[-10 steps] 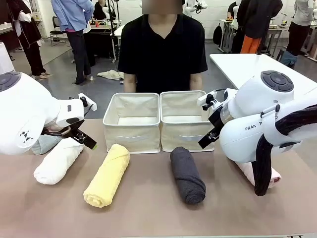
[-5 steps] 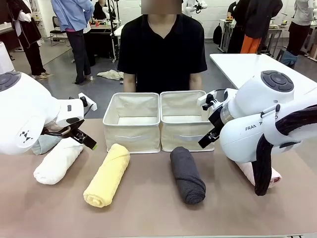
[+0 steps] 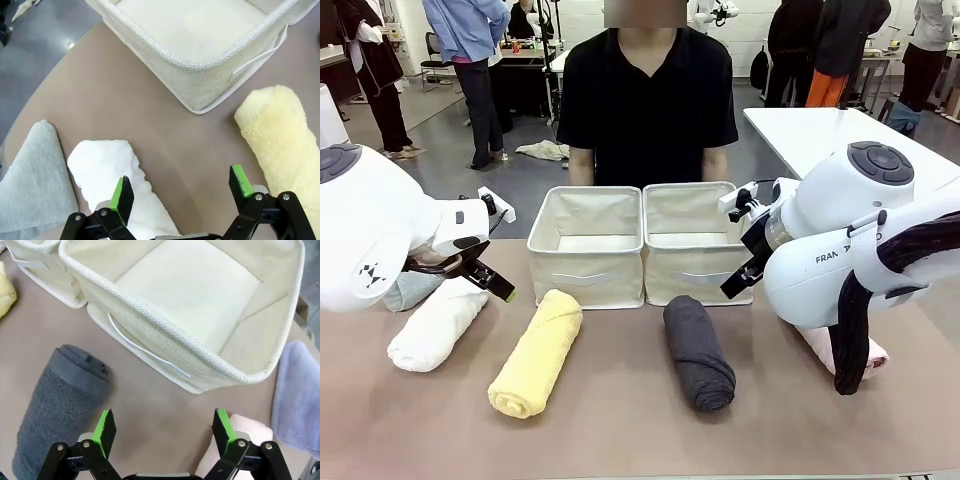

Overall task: Sort the towels based on their folding style.
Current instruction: Pick up one triangle-folded towel and place it in the left Fabric basket.

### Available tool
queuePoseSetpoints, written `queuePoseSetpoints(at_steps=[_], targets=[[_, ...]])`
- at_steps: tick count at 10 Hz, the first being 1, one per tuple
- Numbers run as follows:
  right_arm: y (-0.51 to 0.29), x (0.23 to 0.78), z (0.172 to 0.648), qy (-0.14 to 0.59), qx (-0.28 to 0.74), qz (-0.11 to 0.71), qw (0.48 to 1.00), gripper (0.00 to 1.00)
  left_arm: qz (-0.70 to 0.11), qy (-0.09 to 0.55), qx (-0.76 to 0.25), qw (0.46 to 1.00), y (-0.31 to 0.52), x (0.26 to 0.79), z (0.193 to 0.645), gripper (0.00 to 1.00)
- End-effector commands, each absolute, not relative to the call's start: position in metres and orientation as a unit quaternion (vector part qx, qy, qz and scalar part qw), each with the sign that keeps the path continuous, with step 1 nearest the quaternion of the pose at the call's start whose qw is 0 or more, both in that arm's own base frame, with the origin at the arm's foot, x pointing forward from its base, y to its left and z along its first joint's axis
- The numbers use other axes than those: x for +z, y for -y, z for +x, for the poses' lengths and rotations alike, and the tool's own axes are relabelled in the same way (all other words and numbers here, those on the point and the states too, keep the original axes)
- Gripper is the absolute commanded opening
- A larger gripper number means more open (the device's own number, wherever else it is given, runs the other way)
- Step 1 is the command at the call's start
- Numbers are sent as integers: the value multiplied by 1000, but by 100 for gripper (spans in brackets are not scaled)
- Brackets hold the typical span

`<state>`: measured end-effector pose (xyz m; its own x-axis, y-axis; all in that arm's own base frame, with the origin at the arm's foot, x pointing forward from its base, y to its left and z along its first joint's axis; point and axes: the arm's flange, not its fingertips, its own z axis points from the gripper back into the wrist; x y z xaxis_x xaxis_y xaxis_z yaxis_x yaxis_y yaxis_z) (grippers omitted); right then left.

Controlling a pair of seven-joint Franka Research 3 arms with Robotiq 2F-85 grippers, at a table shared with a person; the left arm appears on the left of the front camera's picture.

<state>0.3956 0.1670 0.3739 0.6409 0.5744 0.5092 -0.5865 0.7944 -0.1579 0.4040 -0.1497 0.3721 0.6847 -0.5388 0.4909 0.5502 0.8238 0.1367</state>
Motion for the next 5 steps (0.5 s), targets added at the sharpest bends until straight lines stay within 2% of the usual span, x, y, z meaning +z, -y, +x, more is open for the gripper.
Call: queuePoseSetpoints(at_steps=[1,4,5], targets=[[-167,374,396,277,320,11,906,100,-11,264,-297,918,150,372,404,100],[-167,374,396,277,320,11,906,100,-11,264,-297,918,150,372,404,100],[-172,407,383,296,325,-2,898,100,0,268,-309,912,153,405,394,100]])
